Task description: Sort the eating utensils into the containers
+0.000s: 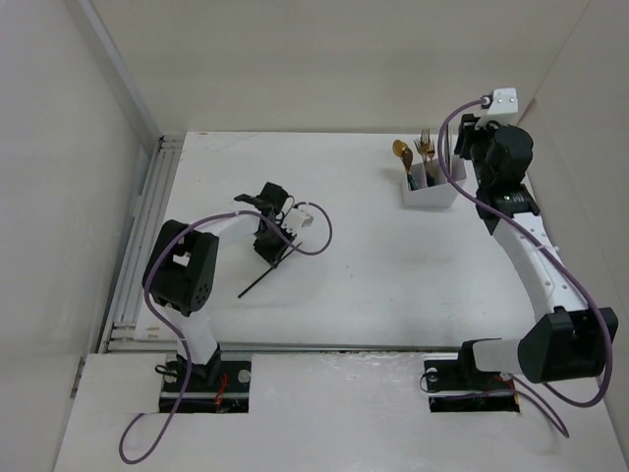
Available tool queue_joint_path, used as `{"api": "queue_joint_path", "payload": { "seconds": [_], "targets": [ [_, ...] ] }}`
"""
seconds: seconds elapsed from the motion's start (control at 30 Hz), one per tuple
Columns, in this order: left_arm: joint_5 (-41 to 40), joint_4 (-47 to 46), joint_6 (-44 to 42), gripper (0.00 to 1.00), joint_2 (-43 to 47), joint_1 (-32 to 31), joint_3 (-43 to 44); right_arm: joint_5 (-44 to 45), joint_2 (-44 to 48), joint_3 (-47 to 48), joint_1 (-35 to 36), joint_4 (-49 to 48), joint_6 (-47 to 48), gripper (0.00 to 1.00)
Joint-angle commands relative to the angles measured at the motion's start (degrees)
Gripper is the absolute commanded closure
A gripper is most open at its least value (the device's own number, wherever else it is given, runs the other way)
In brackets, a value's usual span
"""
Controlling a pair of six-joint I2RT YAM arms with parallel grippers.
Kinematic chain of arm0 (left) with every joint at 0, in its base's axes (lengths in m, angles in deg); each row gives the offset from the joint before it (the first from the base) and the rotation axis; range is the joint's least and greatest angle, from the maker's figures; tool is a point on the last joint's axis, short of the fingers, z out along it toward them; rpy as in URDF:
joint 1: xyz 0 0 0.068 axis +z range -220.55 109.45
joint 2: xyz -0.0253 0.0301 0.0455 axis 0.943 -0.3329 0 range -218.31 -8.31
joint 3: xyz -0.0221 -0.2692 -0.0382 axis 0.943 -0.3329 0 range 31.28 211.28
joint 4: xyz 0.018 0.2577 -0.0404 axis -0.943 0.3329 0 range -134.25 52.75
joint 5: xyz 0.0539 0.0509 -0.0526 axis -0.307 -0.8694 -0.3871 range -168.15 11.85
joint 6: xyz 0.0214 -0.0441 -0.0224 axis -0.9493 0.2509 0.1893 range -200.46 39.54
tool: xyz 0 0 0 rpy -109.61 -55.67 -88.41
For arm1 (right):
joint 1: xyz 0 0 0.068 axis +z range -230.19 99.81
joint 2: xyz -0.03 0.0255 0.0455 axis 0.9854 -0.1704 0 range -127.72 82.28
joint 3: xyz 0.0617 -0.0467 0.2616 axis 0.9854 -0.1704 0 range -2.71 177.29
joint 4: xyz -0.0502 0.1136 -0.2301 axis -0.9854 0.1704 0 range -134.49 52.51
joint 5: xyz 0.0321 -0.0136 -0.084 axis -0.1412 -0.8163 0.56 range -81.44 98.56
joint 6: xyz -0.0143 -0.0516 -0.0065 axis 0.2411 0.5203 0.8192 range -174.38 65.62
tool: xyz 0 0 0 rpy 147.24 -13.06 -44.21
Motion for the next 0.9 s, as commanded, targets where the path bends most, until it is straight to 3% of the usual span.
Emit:
{"api": "queue_joint_path", "payload": {
  "seconds": [0.0,0.23,0.33,0.43,0.47,0.63,0.87],
  "targets": [
    [3.86,1.29,0.32,1.00,-3.92,1.35,-0.64,-0.19,3.14,-1.01,0.56,-1.85,-0.17,0.52],
    [7.81,1.29,4.80,1.00,4.86,2.58,12.51,-10.72,5.00,-5.23,4.51,-1.85,0.36,0.50],
    [11.06,1.81,6.57,1.00,8.29,2.58,22.26,-20.20,4.39,-5.93,8.03,-1.85,0.36,0.50],
    [16.32,0.24,9.37,1.00,11.18,2.58,30.18,-33.64,1.50,-3.74,11.45,-1.85,-3.75,0.43],
    [16.34,-0.38,9.38,1.00,11.81,2.58,31.61,-33.68,0.61,-3.04,11.46,-1.85,-5.16,0.43],
    [22.39,-0.39,15.34,1.00,12.35,2.58,38.03,-42.54,-4.75,-0.48,19.09,-10.18,-11.32,0.33],
    [25.22,-0.38,16.50,1.00,12.87,2.58,39.27,-45.27,-11.17,-0.76,24.90,-28.82,-21.60,0.31]
  ]
}}
